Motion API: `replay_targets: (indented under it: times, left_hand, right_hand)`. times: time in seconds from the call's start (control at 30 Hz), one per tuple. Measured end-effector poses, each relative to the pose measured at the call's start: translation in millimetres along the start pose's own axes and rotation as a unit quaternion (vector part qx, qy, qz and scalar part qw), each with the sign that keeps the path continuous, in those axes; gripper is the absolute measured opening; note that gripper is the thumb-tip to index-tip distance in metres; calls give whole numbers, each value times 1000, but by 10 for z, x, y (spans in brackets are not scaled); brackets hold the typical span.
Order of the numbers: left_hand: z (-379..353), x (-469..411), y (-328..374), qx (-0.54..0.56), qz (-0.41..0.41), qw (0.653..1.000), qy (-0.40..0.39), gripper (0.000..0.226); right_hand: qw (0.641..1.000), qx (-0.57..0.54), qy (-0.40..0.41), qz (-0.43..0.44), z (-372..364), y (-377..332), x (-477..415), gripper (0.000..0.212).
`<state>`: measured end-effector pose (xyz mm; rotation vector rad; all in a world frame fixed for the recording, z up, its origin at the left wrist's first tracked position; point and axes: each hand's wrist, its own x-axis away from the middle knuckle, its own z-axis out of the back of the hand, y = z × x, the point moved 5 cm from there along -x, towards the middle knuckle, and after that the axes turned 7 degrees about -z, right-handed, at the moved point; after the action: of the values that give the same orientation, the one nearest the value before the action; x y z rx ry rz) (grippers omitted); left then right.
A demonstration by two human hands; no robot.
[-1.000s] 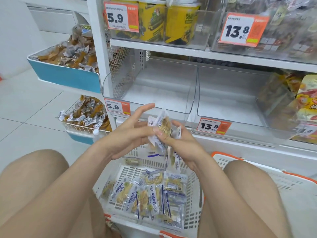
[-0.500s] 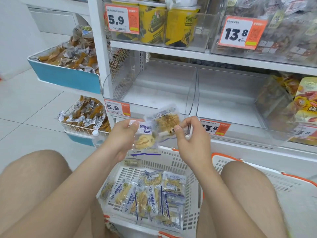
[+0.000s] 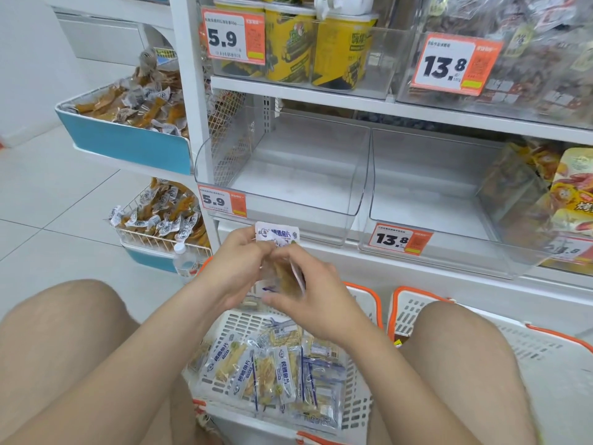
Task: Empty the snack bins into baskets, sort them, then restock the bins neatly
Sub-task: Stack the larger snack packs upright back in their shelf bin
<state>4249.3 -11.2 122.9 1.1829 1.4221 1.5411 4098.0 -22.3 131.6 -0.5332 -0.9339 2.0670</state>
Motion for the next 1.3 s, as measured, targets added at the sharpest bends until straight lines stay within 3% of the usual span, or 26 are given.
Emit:
replay_targets:
  times: [0.07, 0.1, 0.17, 0.23, 0.4, 0.57, 0.63, 0.7, 0.83, 0.9, 1.03, 1.3]
  left_hand:
    - [69, -19, 0, -65, -11, 998, 6, 25]
    - [85, -19, 5, -87, -15, 996, 4, 25]
    - [130, -30, 10, -100, -22, 995, 10, 26]
    - [154, -19, 53, -112, -39, 993, 5, 27]
    - [38, 101, 287, -165, -134, 977, -27, 29]
    - [-133, 133, 458, -154, -205, 965, -60, 27]
    - [-160, 117, 498, -129, -200, 968, -84, 16]
    - [-177, 105, 499, -105, -182, 972, -100, 22]
    - [-157, 55, 438, 5, -149, 988, -43, 19]
    - [-165, 44, 439, 74, -156, 985, -3, 20]
    - [-222, 43, 519, 124, -184, 975, 3, 25]
    - [-200, 96, 695, -121, -217, 966, -70, 32]
  right_hand:
    - [992, -32, -95, -73, 86, 109, 25, 59]
    - [986, -62, -109, -110, 148, 143, 41, 56]
    - [980, -123, -75, -139, 291, 177, 29, 37]
    - [978, -173, -38, -111, 400, 175, -6, 26]
    - [993, -86, 29, -71, 449, 282, -108, 18]
    - [975, 7, 209, -78, 483, 231, -134, 56]
    - [969, -4, 234, -80, 509, 248, -130, 60]
    - [966, -20, 248, -68, 536, 261, -126, 62]
    - [942, -158, 274, -109, 590, 257, -99, 92]
    - [928, -239, 248, -141, 613, 285, -69, 92]
    - [915, -369, 97, -130, 465, 216, -22, 75]
    - [939, -282, 129, -149, 516, 178, -39, 80]
